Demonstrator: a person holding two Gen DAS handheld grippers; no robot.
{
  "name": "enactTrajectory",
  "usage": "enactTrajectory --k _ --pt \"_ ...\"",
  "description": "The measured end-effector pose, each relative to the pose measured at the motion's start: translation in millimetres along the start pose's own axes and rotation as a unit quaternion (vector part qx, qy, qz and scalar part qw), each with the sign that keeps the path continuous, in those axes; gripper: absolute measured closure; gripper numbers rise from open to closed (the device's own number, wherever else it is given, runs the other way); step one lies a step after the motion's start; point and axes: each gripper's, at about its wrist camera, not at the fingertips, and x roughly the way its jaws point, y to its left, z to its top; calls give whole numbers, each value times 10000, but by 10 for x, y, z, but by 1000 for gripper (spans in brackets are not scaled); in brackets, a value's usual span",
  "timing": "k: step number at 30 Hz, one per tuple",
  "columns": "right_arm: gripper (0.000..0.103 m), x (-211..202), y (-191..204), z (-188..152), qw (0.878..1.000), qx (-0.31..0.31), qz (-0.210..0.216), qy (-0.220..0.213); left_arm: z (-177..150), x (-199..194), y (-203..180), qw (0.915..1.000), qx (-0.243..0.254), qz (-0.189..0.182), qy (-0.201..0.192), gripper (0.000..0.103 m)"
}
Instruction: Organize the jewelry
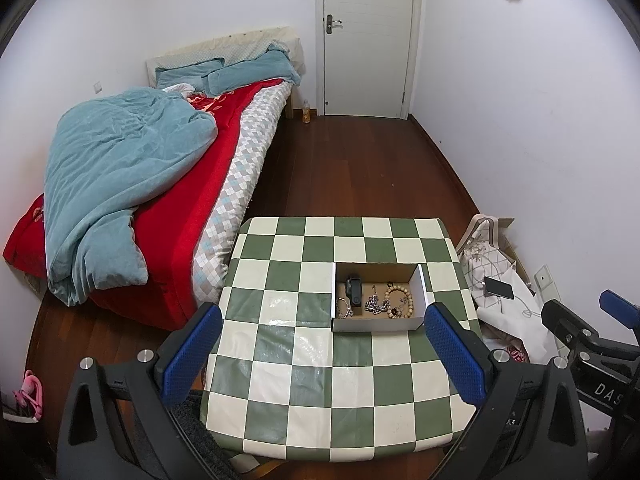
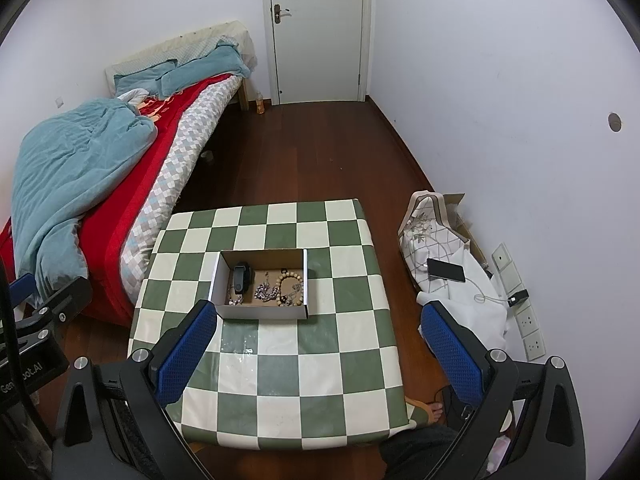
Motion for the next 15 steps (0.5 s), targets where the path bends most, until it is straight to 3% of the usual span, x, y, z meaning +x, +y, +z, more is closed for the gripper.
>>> enactTrajectory --k 15 --pt "0 -42 -22 31 10000 18 2 -24 -14 -77 -1 10000 26 -79 -15 0"
